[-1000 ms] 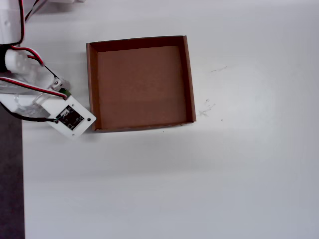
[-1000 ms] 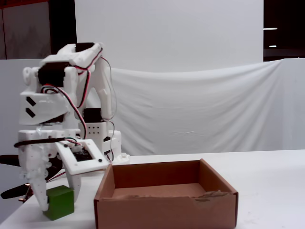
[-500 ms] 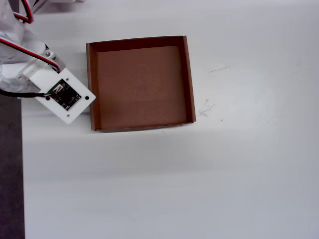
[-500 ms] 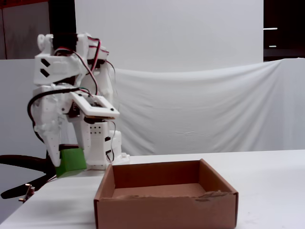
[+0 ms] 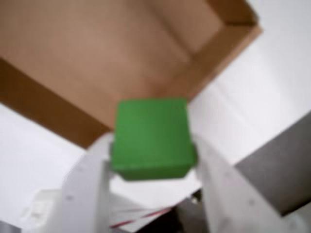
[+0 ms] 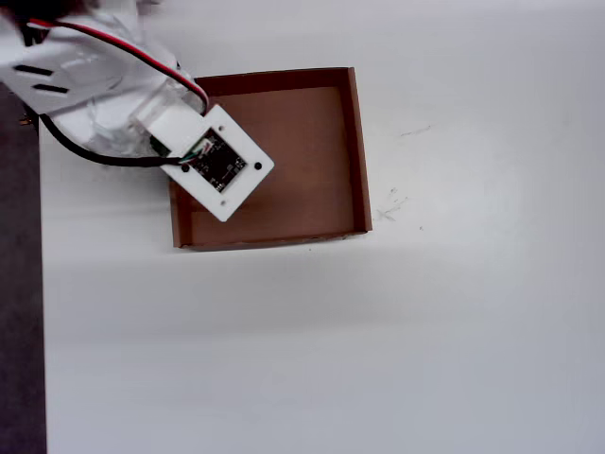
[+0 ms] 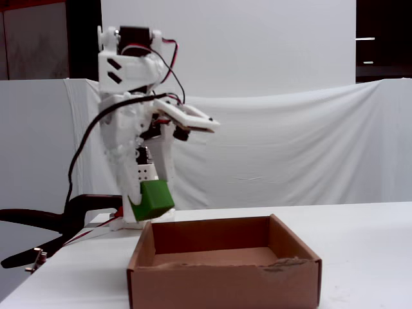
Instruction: Grasp a green cube and put it in a box.
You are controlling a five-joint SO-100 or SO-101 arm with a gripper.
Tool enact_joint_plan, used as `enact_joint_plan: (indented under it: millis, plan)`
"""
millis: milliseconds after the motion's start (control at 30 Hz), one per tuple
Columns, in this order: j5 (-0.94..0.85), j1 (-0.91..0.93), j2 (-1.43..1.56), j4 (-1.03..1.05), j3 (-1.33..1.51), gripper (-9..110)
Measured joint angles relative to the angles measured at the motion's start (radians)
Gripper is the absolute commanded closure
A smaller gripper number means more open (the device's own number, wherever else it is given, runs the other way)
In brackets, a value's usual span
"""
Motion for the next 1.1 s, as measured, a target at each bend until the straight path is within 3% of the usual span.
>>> enact_joint_plan:
  millis: [467, 1100]
  plan:
    - [0.072, -0.115, -0.192, -0.095, 0.0, 88]
    - [0.089, -0.178, -0.19, -0.135, 0.137, 88]
